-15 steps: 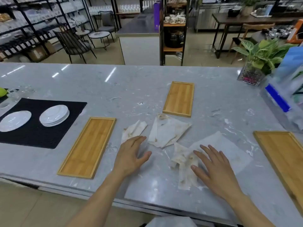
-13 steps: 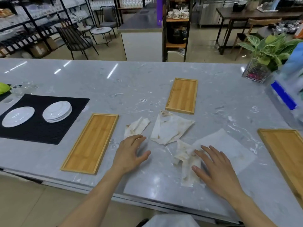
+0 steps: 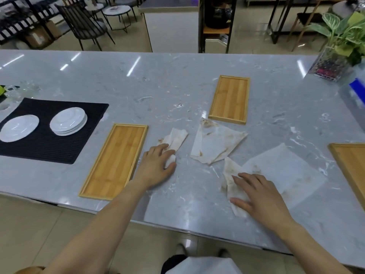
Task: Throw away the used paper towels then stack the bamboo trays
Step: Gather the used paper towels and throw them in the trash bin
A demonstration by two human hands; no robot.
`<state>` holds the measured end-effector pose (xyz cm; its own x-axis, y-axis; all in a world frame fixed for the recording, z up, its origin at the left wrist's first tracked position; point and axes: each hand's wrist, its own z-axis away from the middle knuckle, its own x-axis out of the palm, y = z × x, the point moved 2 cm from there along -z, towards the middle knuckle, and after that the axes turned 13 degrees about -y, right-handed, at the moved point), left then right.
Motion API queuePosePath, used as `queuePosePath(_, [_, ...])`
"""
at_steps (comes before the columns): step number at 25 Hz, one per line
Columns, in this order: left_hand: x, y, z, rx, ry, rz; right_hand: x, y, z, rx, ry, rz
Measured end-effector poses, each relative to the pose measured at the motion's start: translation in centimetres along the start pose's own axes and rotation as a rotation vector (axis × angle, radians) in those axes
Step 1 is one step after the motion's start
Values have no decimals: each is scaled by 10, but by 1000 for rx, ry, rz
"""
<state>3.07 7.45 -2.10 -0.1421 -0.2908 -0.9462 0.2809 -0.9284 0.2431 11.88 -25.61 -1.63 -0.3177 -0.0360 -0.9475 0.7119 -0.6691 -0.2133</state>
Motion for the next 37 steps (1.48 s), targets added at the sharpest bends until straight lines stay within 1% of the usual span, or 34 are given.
queuePosePath(5, [-6, 2, -9, 12, 82, 161, -1, -6, -3, -33, 105, -16])
queuePosePath(11, [-12, 8, -27, -85, 9, 300, -13, -16, -5, -53, 165, -50])
queuePosePath(12, [-13, 9, -28, -89, 30, 316, -16, -15, -4, -49, 183, -78])
queuePosePath(14, [-12, 13, -24, -73, 124, 372, -21, -11, 0, -18, 239, -168])
queuePosePath(18, [-13, 33, -18, 42, 316, 477, -35, 6, 15, 96, 399, -317])
queuePosePath(21, [-15, 55, -28, 115, 352, 490, -42, 23, 25, 195, 501, -313])
queuePosePath(24, [-12, 79, -44, 151, 287, 468, -44, 43, 36, 309, 522, -291])
queuePosePath(28, [-6, 104, -64, 183, 183, 414, -36, 66, 44, 370, 455, -270])
queuePosePath(32, [-3, 118, -79, 221, 100, 187, -31, 81, 42, 420, 316, -283])
queuePosePath(33, [-1, 119, -82, 226, 57, 148, -31, 83, 41, 425, 277, -277])
queuePosePath(35, [3, 121, -84, 213, -88, 151, -31, 88, 38, 425, 185, -289])
queuePosePath(37, [6, 122, -88, 191, -226, 176, -29, 93, 32, 405, 54, -284])
